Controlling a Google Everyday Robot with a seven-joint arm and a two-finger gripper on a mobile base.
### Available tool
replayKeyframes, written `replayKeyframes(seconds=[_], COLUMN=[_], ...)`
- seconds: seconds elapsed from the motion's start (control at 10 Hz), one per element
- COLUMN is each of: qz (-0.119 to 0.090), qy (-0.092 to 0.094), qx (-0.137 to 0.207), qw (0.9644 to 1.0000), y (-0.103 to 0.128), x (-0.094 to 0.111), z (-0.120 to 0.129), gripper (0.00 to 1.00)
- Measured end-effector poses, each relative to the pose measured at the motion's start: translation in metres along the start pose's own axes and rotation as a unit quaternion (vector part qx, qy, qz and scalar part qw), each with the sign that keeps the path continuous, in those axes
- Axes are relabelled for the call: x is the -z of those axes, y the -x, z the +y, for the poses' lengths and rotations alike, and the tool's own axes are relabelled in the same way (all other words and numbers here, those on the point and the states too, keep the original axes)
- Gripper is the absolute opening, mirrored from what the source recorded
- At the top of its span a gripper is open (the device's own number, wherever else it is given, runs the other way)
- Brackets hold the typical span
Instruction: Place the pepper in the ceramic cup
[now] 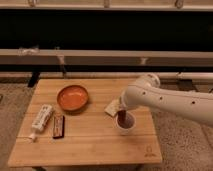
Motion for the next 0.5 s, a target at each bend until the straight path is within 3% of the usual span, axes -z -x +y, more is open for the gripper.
replayKeyframes(seconds=[0.2, 0.5], qz=[0.001, 0.016], qy=[-0.001, 0.003], qx=[-0.014, -0.014], qw=[0.9999, 0.9998], y=[0.002, 0.016], x=[0.0, -0.012], z=[0.009, 0.012], gripper=[0.01, 0.26])
